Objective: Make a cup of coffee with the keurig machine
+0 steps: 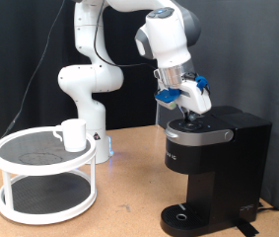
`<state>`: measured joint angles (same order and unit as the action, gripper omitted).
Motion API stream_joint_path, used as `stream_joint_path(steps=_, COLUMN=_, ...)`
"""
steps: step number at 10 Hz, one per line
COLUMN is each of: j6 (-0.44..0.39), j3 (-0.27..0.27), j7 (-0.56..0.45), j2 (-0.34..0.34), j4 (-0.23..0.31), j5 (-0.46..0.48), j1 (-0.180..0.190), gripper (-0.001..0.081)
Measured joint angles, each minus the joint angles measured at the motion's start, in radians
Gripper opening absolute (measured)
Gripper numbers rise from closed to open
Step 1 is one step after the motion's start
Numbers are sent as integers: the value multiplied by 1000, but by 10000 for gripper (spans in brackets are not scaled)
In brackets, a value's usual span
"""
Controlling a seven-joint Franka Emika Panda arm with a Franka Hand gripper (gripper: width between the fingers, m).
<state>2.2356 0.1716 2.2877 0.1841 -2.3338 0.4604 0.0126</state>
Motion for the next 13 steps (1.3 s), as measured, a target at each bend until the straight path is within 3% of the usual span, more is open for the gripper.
stream_joint_path(steps=5, j6=1, j3=1, j7=-3, j2=0, j4=0, j5=5, j1=1, gripper=0)
stream_joint_path(steps=9, j6=0, j3=-8, j7=-135, j2=17, j4=3, j5=197, j1=4, gripper=0)
stream_joint_path(steps=12, j6=-120, j3=-37, j7=-151, j2=49, j4=38, j5=238, j1=1, gripper=0)
stream_joint_path(steps=13, j6=-107, j3=-35, j7=-151, j2=48, j4=34, j5=236, j1=1, gripper=0)
